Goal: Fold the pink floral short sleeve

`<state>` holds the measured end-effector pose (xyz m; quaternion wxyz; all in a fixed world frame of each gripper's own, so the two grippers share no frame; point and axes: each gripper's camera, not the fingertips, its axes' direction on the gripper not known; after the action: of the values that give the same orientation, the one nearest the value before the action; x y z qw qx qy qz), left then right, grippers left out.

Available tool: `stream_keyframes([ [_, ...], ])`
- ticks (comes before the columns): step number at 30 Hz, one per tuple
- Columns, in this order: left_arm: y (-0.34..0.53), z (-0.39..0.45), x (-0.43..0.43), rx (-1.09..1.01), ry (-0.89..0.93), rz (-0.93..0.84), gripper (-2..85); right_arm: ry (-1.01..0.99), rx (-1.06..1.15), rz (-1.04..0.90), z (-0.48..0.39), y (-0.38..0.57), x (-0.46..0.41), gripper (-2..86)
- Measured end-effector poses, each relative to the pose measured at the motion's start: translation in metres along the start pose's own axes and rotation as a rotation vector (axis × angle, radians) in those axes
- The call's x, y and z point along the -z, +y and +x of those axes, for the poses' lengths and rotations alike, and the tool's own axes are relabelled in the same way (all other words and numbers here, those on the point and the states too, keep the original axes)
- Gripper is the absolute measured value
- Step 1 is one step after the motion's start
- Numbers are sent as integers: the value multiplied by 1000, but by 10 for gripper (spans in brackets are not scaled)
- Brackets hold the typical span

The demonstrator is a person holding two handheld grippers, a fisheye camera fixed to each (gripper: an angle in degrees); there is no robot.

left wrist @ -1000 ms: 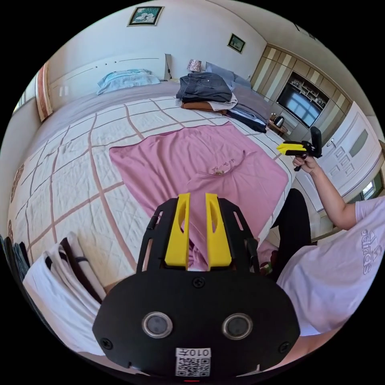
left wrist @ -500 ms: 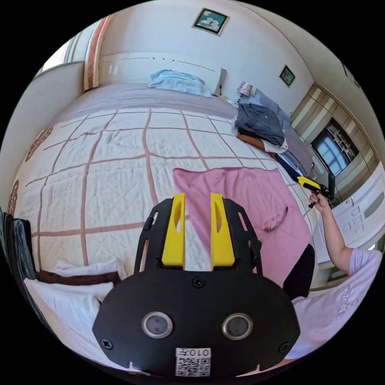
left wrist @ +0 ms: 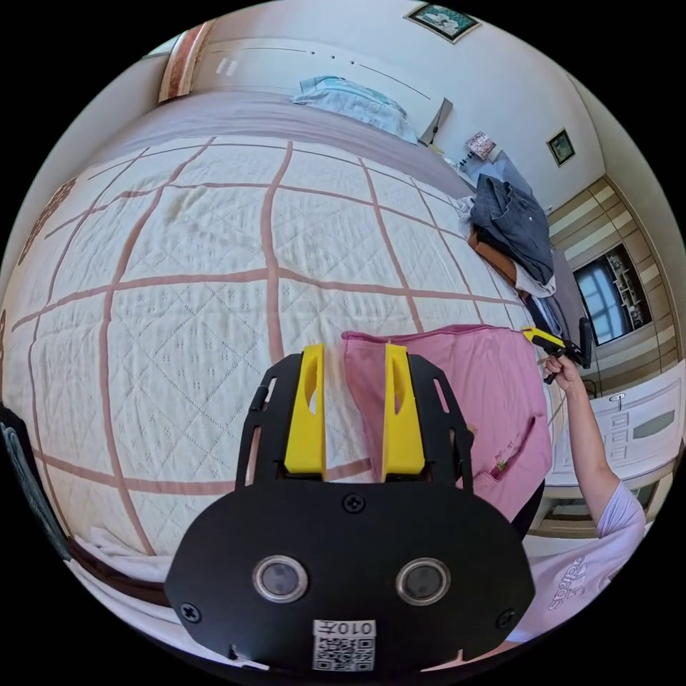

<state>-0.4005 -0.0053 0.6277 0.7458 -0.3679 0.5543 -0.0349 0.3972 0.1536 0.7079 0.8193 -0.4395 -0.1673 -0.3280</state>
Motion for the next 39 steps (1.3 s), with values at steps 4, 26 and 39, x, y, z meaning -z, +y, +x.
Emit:
stream_keyframes([
  [4,5,-8,-1,-38,111,34,61,-65,4,5,3,6,6,27],
  [26,273,65,90,-914,275,85,2,-223,381,214,-64,312,121,37],
  [39,338,49,84,-803,237,123,3,-189,409,101,-92,344,113,28],
])
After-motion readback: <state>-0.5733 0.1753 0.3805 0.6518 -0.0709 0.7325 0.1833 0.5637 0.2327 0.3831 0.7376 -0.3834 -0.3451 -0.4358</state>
